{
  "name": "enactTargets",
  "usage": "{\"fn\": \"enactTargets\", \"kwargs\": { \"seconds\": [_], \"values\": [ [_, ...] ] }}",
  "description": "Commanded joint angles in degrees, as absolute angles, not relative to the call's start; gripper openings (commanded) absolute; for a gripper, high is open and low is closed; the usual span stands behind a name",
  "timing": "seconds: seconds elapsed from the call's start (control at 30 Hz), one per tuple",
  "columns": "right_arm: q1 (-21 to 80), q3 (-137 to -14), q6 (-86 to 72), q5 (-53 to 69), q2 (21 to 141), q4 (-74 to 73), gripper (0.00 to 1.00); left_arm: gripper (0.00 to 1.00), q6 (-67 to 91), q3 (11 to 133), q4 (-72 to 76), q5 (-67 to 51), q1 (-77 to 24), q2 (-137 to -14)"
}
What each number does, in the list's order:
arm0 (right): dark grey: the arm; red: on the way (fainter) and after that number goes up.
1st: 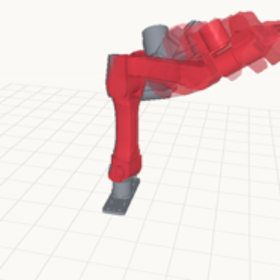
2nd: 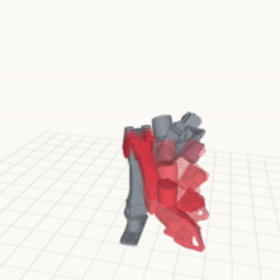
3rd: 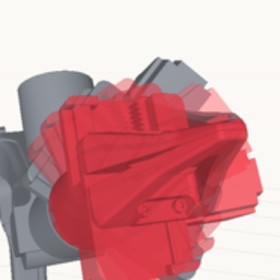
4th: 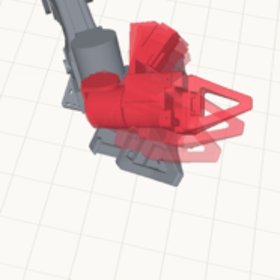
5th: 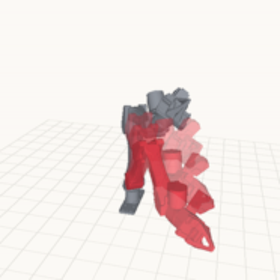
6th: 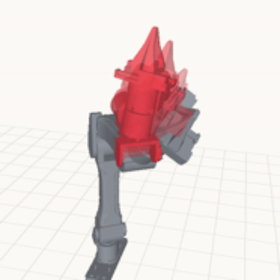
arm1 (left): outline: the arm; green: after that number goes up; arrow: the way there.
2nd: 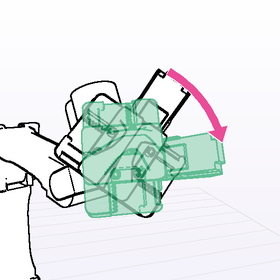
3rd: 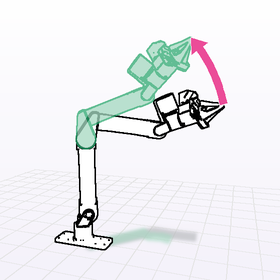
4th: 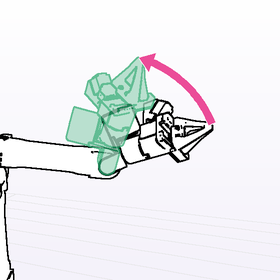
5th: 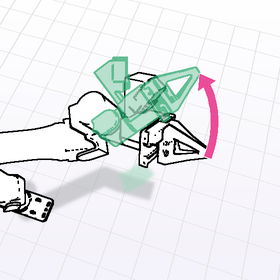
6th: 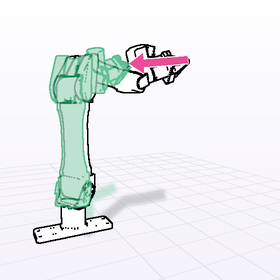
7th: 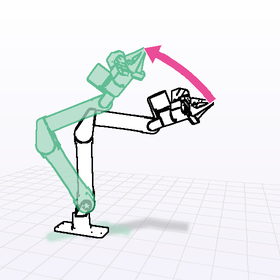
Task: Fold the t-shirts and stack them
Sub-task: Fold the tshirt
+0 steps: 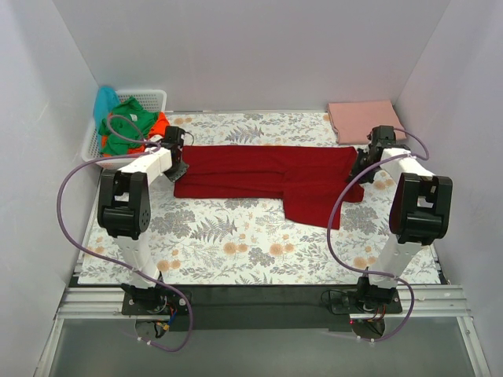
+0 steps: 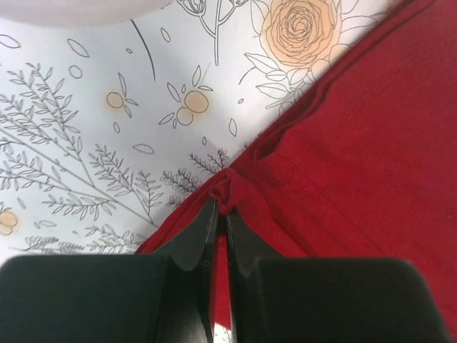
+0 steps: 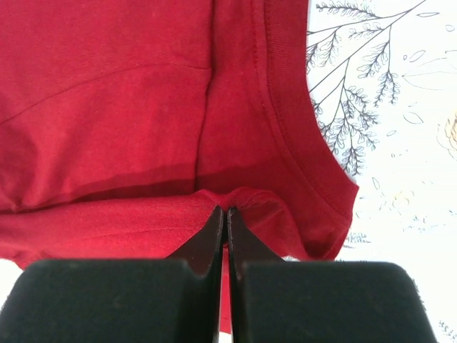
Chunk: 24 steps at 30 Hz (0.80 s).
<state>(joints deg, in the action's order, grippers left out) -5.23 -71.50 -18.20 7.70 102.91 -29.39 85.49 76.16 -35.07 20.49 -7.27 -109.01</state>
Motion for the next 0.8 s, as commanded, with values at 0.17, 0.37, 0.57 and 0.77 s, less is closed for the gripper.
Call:
{"fn": "enactTargets", "kwargs": {
  "seconds": [0.17, 0.37, 0.57, 0.77],
  "values": [
    [-5.89, -74.09, -17.84, 6.85, 106.00, -26.37, 0.16, 0.09, 83.94, 76.82, -31.47, 22.33, -6.77, -111.01],
    [-4.31, -72.78, -16.52, 6.42, 100.03, -26.54, 0.50, 0.45, 82.88, 74.98, -31.03, 22.68, -7.91, -103.56],
    [-0.27, -64.18, -17.05, 2.12, 88.87, -27.59, 0.57, 0.75, 81.74, 70.68, -32.25, 22.06, -11.16, -93.62],
    [3.24, -49.32, -17.93, 2.90, 78.67, -27.95, 0.59, 0.78, 79.11, 61.28, -32.17, 19.08, -14.41, -80.70]
  ]
}}
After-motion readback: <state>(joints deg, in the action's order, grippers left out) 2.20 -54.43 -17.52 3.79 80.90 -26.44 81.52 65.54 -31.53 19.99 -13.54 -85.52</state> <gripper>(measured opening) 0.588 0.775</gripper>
